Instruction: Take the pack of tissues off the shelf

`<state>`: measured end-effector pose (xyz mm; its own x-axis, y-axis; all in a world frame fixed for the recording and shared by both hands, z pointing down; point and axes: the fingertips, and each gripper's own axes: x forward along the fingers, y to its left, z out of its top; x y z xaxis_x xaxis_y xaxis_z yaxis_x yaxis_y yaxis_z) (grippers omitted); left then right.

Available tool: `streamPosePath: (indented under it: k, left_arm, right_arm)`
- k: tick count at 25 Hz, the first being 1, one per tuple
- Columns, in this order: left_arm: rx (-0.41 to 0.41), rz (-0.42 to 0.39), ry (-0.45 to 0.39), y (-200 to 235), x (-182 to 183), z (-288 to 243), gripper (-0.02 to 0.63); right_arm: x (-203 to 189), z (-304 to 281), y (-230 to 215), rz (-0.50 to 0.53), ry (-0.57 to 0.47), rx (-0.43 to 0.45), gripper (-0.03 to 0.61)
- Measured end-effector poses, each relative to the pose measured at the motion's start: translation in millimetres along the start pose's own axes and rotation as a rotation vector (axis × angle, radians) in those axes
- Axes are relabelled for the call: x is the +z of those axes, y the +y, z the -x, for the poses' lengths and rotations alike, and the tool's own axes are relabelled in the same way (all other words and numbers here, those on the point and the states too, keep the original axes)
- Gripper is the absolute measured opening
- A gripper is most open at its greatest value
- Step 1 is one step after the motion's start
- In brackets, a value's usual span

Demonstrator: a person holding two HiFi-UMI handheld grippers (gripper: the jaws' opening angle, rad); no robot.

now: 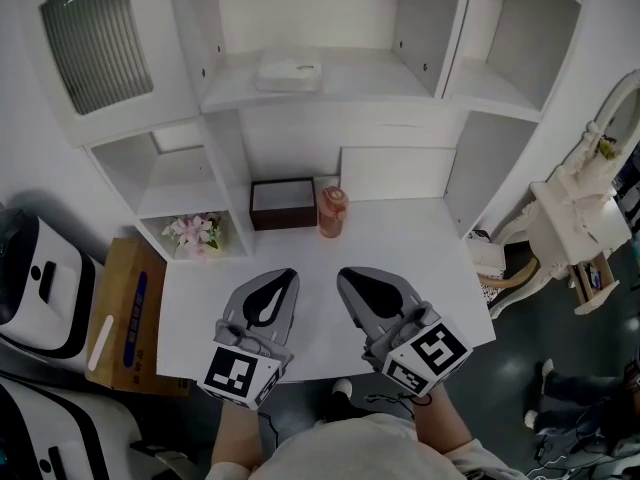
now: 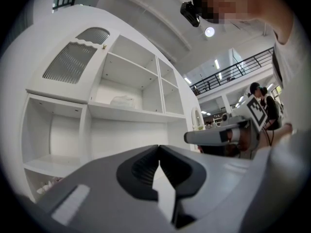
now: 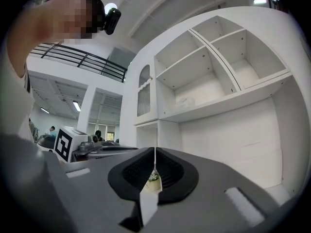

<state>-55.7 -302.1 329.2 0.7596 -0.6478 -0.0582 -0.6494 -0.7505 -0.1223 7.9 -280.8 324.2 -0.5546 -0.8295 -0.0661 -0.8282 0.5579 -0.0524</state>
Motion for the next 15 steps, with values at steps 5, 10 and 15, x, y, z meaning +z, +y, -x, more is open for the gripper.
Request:
streamPosePath:
  k: [5,10,15]
  left_arm:
    - [-0.002,-0.013,-0.007,13.0,4.0,-27.0,0.002]
    - [0.006,-0.017,0.001,22.8,1.4,-44.1,0.002]
    - [-0.012,-0.019,0.006,31.5,-4.5,-52.5,0.002]
  right_arm:
    - [6.2,-18.1,-24.0,0.001,-0.011,0.005,0.011]
    - [6.0,-31.6,-43.4,-0.003,-0.009,0.006,0.012]
    - [8.5,-44.5,-56.5,-0.002,-0.008,-0.021,0.012]
